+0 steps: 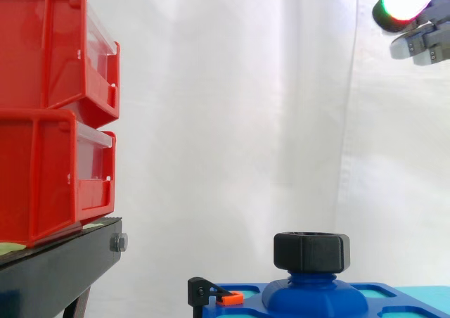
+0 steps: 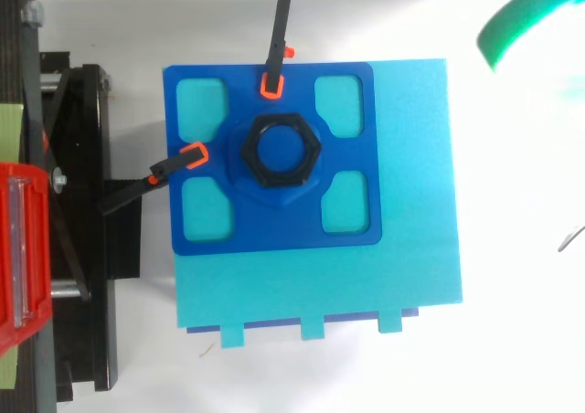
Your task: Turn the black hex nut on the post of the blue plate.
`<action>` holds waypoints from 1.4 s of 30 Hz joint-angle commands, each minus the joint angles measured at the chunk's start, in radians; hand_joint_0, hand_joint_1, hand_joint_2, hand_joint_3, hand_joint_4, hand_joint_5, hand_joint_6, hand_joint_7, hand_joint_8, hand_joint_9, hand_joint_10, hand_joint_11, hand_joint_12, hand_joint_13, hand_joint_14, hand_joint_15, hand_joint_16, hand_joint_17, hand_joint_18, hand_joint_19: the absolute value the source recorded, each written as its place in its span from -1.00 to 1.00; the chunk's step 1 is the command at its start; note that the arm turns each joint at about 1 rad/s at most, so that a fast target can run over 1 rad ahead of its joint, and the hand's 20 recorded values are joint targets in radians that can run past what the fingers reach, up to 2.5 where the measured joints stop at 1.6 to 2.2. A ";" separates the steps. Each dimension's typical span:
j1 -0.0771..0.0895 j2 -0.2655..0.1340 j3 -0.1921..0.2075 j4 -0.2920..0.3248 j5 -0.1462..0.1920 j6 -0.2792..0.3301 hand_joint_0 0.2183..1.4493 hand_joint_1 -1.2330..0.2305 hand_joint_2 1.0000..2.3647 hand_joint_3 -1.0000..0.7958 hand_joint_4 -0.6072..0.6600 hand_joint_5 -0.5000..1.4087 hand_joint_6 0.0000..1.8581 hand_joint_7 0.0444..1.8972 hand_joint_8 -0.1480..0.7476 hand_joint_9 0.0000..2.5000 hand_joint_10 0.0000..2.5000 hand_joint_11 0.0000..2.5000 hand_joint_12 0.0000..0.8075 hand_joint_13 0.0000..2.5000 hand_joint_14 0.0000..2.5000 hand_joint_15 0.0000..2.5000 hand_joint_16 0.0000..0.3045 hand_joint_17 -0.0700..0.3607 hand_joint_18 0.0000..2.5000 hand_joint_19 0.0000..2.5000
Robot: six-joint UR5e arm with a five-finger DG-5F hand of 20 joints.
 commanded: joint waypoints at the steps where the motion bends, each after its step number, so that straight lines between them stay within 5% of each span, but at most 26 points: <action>1: 0.006 -0.041 0.001 0.047 0.011 -0.117 -0.61 0.14 -1.00 -0.44 0.21 -0.72 -0.46 -0.24 -0.17 -0.86 -1.00 -1.00 -0.08 -0.95 -1.00 -0.93 -0.59 -0.03 -1.00 -0.83; 6: 0.015 -0.107 0.066 0.067 0.019 -0.180 -0.61 0.04 -1.00 -0.44 0.21 -0.71 -0.46 -0.24 -0.17 -0.84 -1.00 -1.00 -0.09 -0.95 -1.00 -0.93 -0.60 -0.04 -1.00 -0.84; 10: 0.020 -0.207 0.155 0.020 0.036 -0.268 -0.61 0.04 -1.00 -0.44 0.22 -0.71 -0.46 -0.24 -0.17 -0.84 -1.00 -1.00 -0.09 -0.94 -1.00 -0.93 -0.60 -0.04 -1.00 -0.84; 14: 0.021 -0.271 0.216 -0.017 0.027 -0.258 -0.61 0.06 -1.00 -0.44 0.23 -0.71 -0.46 -0.24 -0.17 -0.83 -1.00 -1.00 -0.09 -0.94 -1.00 -0.93 -0.60 -0.04 -1.00 -0.83; 20: 0.029 -0.282 0.231 0.038 0.010 -0.294 -0.61 0.08 -1.00 -0.44 0.24 -0.70 -0.46 -0.24 -0.16 -0.83 -1.00 -1.00 -0.08 -0.94 -1.00 -0.94 -0.60 -0.04 -1.00 -0.83; 25: 0.057 -0.291 0.257 0.089 0.020 -0.441 -0.60 0.09 -1.00 -0.44 0.24 -0.70 -0.46 -0.24 -0.16 -0.83 -1.00 -1.00 -0.08 -0.93 -1.00 -0.93 -0.61 -0.05 -1.00 -0.83; 31: 0.078 -0.324 0.294 0.072 0.040 -0.439 -0.60 0.11 -1.00 -0.44 0.24 -0.70 -0.46 -0.23 -0.16 -0.83 -1.00 -1.00 -0.08 -0.93 -1.00 -0.93 -0.61 -0.05 -1.00 -0.82; 38: 0.083 -0.409 0.395 0.001 0.034 -0.407 -0.60 0.12 -1.00 -0.44 0.25 -0.70 -0.46 -0.23 -0.15 -0.82 -1.00 -1.00 -0.08 -0.93 -1.00 -0.93 -0.61 -0.05 -1.00 -0.82; 42: 0.086 -0.414 0.397 -0.005 0.034 -0.421 -0.60 0.13 -1.00 -0.44 0.26 -0.70 -0.46 -0.23 -0.15 -0.82 -1.00 -1.00 -0.08 -0.93 -1.00 -0.93 -0.61 -0.05 -1.00 -0.82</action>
